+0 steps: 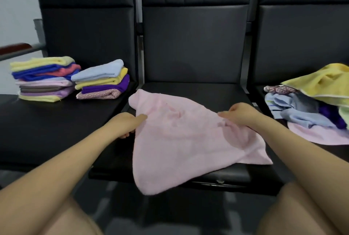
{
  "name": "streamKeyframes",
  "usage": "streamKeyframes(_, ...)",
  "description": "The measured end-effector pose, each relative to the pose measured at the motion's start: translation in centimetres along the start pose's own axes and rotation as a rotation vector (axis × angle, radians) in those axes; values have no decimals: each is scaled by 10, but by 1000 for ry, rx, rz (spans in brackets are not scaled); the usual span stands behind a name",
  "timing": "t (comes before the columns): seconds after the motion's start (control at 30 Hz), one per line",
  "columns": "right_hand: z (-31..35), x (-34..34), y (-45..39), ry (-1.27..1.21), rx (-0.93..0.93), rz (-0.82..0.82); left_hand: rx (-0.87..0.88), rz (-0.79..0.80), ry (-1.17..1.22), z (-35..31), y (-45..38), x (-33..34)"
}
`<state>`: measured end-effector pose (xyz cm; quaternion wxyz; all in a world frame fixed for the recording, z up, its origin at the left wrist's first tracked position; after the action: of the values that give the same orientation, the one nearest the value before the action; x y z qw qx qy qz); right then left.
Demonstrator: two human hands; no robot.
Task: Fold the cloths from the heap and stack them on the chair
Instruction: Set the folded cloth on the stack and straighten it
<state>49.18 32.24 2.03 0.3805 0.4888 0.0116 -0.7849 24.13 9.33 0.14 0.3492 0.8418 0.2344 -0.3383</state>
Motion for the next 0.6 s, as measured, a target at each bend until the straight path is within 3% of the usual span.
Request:
streamKeyframes(0.07, 20, 4, -15, 6, -35, -133, -41, -57, -8, 0, -13, -7)
streamKeyframes(0.13, 42, 10, -35, -47, -75, -168, -55, -139, -12, 7, -29, -13)
streamKeyframes(0.27, 77, 27, -72, -194, -104, -62, -27, -188, 78, 9, -52, -14)
streamKeyframes(0.5, 115, 70, -122, 35, -155, 30, 150, -259, 106, -2, -88, -5)
streamKeyframes(0.6, 112, 72, -131, -85, -232, 50, 240, -303, 390, -9, -92, -8)
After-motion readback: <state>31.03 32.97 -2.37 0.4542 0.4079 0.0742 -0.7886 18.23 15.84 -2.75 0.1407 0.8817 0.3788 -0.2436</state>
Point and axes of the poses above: each hand's wrist, its own y-axis away from the middle knuckle, its own x-axis out of the palm, z = x × y, the point moved 1 cm from there along -y, towards the middle knuckle, and after that the axes turned 15 degrees about z, right-handed, at the moved point
